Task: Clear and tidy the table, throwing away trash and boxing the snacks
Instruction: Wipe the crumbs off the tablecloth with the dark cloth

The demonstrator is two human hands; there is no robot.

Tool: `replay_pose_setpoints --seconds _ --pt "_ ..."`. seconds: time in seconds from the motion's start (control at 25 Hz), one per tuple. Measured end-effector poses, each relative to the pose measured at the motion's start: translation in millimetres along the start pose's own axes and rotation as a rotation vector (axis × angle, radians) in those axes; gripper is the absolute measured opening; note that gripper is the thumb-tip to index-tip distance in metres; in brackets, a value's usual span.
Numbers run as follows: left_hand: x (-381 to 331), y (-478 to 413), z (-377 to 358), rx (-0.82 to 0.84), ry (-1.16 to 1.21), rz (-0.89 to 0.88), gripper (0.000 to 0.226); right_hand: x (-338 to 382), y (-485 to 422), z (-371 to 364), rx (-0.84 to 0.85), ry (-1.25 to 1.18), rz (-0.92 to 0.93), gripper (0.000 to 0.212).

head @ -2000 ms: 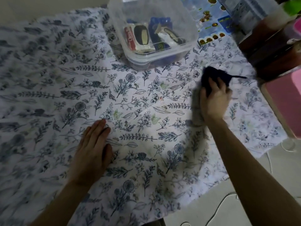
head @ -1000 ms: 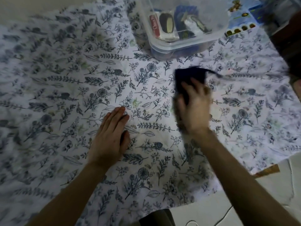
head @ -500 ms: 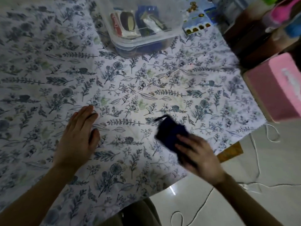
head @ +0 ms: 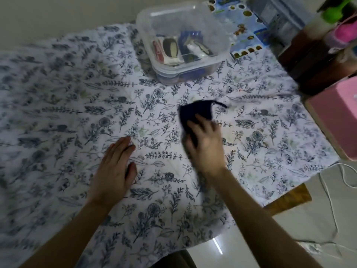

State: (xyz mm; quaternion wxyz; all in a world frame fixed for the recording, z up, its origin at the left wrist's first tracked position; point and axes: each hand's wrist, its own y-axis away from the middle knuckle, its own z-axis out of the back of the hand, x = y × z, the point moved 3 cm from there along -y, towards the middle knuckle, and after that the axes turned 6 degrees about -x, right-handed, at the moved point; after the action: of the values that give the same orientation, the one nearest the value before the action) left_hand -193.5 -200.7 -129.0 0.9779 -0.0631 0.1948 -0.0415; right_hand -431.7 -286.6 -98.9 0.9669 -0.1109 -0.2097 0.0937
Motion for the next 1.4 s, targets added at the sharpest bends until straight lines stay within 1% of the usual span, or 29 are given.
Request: replay_pose_setpoints --seconds 0.08,0.12,0.2,0.24,0.28,0.36,0.44,0.52,0.64,0.72,0.76,0.8,0.92,1.04,1.12,1.2,1.24,1.28,1.32,1.4 --pt "-1 1 0 0.01 -0.002 0.006 0.048 21 34 -4 0.103 -0.034 0.234 0.038" --pt "-1 1 -1 0.016 0.001 0.007 0.048 17 50 -1 0.146 -0.048 0.336 0.036" --pt "0 1 -1 0.023 0.0 0.013 0.049 -12 78 16 0.204 -0.055 0.47 0.035" --pt "1 0 -1 0.028 -0.001 0.016 0.05 -33 88 29 0.212 -0.036 0.495 0.036" --pt "2 0 -1 0.032 -0.002 0.018 0.05 -55 95 44 0.213 -0.008 0.486 0.037" --pt "2 1 -2 0.035 -0.006 0.017 0.052 -101 93 71 0.207 0.059 0.394 0.04" --pt "3 1 -3 0.037 0.001 0.017 0.053 -138 63 85 0.16 0.148 0.244 0.045" --pt "4 1 -4 0.039 -0.002 0.013 0.054 -161 13 79 0.063 0.249 0.041 0.047" --pt "5 0 -5 0.041 -0.013 0.003 0.056 -170 -66 51 -0.049 0.334 -0.295 0.049" --pt "5 0 -5 0.044 -0.018 0.002 0.056 -148 -99 32 -0.077 0.333 -0.424 0.047" --pt "5 -1 -6 0.047 -0.017 0.004 0.055 -132 -104 22 -0.093 0.321 -0.426 0.046" --pt "5 0 -6 0.048 -0.014 0.006 0.055 -111 -104 15 -0.105 0.288 -0.382 0.044" --pt "3 0 -5 0.036 0.011 0.007 0.054 -43 -66 3 -0.087 0.122 -0.109 0.041" --pt "1 0 -3 0.024 0.02 0.012 0.053 5 8 -4 0.021 -0.006 0.093 0.04" --pt "0 -1 -3 0.019 0.011 0.014 0.053 16 64 0 0.122 -0.047 0.271 0.038" --pt "-2 0 -2 0.02 0.007 0.014 0.053 -3 113 18 0.179 -0.02 0.435 0.039" --pt "-2 -1 -2 0.02 0.008 0.015 0.053 -23 128 31 0.164 0.003 0.458 0.04" --pt "-2 -1 -1 0.023 0.007 0.014 0.053 -47 136 46 0.125 0.031 0.418 0.04" --pt "-2 -2 -1 0.026 0.008 0.013 0.054 -73 138 61 0.08 0.065 0.313 0.04" --pt "-3 -1 -1 0.022 0.008 0.013 0.054 -120 123 85 0.003 0.159 0.022 0.043"
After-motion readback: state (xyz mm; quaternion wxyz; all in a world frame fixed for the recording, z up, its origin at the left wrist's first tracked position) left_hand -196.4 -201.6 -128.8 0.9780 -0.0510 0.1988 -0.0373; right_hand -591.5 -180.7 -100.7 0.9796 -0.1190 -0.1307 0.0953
